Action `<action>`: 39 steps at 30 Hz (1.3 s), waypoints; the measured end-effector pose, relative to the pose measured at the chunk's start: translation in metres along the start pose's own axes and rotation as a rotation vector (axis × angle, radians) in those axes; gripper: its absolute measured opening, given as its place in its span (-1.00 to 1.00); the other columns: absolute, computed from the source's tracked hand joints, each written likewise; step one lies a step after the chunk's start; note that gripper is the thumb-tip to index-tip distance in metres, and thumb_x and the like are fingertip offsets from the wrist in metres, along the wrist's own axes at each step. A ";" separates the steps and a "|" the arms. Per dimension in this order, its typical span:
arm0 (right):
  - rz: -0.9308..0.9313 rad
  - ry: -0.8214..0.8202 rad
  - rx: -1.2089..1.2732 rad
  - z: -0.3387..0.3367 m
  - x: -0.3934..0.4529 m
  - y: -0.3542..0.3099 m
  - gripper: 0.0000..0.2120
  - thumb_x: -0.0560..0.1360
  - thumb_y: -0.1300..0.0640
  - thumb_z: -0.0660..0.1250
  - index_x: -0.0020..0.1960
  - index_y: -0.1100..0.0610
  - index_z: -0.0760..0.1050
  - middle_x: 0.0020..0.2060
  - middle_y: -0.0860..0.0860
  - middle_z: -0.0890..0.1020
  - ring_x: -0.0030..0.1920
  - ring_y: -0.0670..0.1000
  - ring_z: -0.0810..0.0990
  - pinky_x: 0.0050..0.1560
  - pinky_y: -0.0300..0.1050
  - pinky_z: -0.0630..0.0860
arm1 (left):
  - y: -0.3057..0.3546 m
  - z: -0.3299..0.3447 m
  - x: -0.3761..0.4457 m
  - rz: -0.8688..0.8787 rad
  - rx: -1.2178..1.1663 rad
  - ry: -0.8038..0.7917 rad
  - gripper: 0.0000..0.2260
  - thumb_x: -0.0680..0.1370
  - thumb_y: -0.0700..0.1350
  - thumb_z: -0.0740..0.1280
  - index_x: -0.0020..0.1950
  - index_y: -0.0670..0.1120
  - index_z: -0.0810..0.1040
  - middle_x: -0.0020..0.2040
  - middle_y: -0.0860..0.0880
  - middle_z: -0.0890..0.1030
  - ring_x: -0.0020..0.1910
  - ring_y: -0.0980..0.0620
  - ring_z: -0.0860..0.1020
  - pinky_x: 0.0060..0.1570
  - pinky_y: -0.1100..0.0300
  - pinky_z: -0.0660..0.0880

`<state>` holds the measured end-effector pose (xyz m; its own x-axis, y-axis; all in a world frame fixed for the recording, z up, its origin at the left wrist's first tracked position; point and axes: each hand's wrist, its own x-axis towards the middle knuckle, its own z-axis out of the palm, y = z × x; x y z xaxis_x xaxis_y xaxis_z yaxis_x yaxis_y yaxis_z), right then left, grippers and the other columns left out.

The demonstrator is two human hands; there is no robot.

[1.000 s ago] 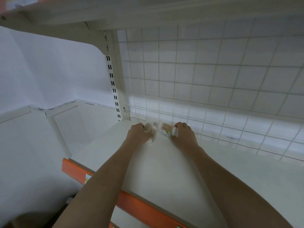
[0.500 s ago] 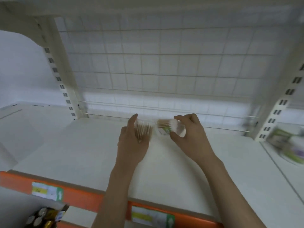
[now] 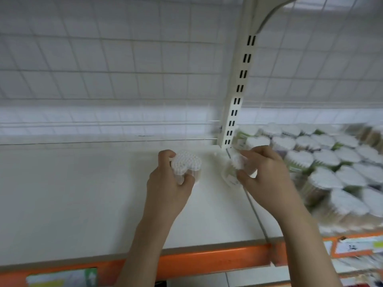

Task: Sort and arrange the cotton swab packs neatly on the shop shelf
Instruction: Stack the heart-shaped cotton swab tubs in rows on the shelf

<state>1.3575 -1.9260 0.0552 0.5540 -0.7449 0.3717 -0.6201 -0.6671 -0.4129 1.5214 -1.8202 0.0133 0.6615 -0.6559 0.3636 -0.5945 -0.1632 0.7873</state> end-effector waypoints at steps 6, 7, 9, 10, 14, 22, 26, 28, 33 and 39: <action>0.046 -0.089 -0.097 -0.016 0.015 0.041 -0.69 0.41 0.26 0.33 0.15 0.23 0.53 0.08 0.12 0.45 0.13 0.17 0.39 0.15 -0.03 0.40 | 0.022 0.034 -0.002 0.049 0.013 -0.058 -0.53 0.45 -0.11 0.38 0.30 0.03 0.30 -0.12 0.11 0.49 -0.18 0.08 0.52 -0.19 0.13 0.52; 0.043 -0.094 -0.100 -0.016 0.018 0.046 -0.69 0.41 0.26 0.32 0.16 0.23 0.53 0.08 0.12 0.45 0.13 0.17 0.39 0.14 -0.04 0.40 | 0.025 0.037 -0.002 0.050 0.011 -0.070 -0.53 0.45 -0.12 0.38 0.31 0.03 0.30 -0.07 0.08 0.51 -0.14 0.05 0.52 -0.16 0.10 0.53; 0.031 -0.109 -0.116 -0.014 0.024 0.053 -0.69 0.42 0.25 0.32 0.16 0.23 0.52 0.09 0.11 0.45 0.14 0.16 0.39 0.11 -0.10 0.40 | 0.028 0.042 -0.002 0.052 0.008 -0.087 -0.53 0.45 -0.12 0.38 0.31 0.02 0.30 -0.01 0.03 0.53 -0.09 0.02 0.54 -0.13 0.07 0.55; 0.025 -0.116 -0.124 -0.012 0.027 0.056 -0.69 0.42 0.24 0.32 0.17 0.24 0.51 0.10 0.11 0.46 0.14 0.15 0.39 0.10 -0.13 0.39 | 0.030 0.045 -0.002 0.057 0.010 -0.090 -0.53 0.45 -0.13 0.38 0.30 0.01 0.30 0.02 0.02 0.54 -0.08 0.02 0.54 -0.12 0.08 0.55; 0.018 -0.123 -0.147 -0.010 0.036 0.065 -0.70 0.45 0.23 0.29 0.17 0.24 0.50 0.12 0.12 0.46 0.16 0.14 0.38 0.06 -0.17 0.36 | 0.038 0.052 -0.004 0.085 0.024 -0.097 -0.54 0.45 -0.12 0.39 0.29 0.03 0.30 0.05 0.06 0.53 -0.06 0.06 0.53 -0.13 0.12 0.56; -0.035 -0.100 -0.146 -0.032 0.033 0.075 -0.64 0.48 0.14 0.29 0.26 0.20 0.45 0.15 0.12 0.45 0.18 0.14 0.38 0.10 -0.14 0.31 | 0.059 0.079 -0.013 0.147 0.015 -0.182 -0.57 0.45 -0.11 0.39 0.28 0.01 0.37 0.15 0.04 0.51 0.10 0.06 0.51 0.02 0.10 0.56; -0.062 -0.050 -0.138 -0.055 0.023 0.089 -0.75 0.49 0.19 0.23 0.14 0.19 0.50 0.04 0.13 0.49 0.11 0.16 0.39 0.06 -0.13 0.28 | 0.073 0.098 -0.023 0.185 0.008 -0.238 -0.58 0.46 -0.11 0.38 0.29 0.02 0.38 0.16 0.06 0.49 0.10 0.08 0.50 0.04 0.09 0.54; -0.077 -0.031 -0.100 -0.065 0.014 0.096 -0.84 0.48 0.21 0.22 0.02 0.21 0.50 -0.02 0.12 0.51 0.09 0.17 0.41 0.00 -0.13 0.30 | 0.080 0.107 -0.029 0.201 0.004 -0.249 -0.59 0.46 -0.11 0.37 0.29 0.04 0.39 0.16 0.08 0.49 0.10 0.11 0.49 0.05 0.11 0.54; -0.084 0.029 -0.053 -0.078 -0.003 0.116 -0.79 0.49 0.22 0.28 0.11 0.22 0.54 0.02 0.13 0.53 0.08 0.15 0.43 -0.10 -0.24 0.22 | 0.093 0.125 -0.043 0.213 0.026 -0.250 -0.57 0.48 -0.12 0.36 0.33 0.02 0.38 0.19 0.05 0.49 0.12 0.11 0.48 0.11 0.14 0.50; -0.135 0.042 0.006 -0.082 -0.011 0.130 -0.71 0.50 0.19 0.28 0.21 0.17 0.51 0.05 0.10 0.54 0.13 0.12 0.43 -0.01 -0.29 0.23 | 0.099 0.134 -0.047 0.174 0.114 -0.210 -0.48 0.52 -0.11 0.32 0.45 -0.03 0.26 0.33 0.01 0.43 0.26 0.08 0.41 0.18 0.37 0.27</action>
<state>1.2248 -2.0043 0.0657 0.6087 -0.6476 0.4584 -0.5378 -0.7615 -0.3617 1.3699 -1.9043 0.0070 0.4432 -0.8174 0.3681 -0.7461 -0.1087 0.6569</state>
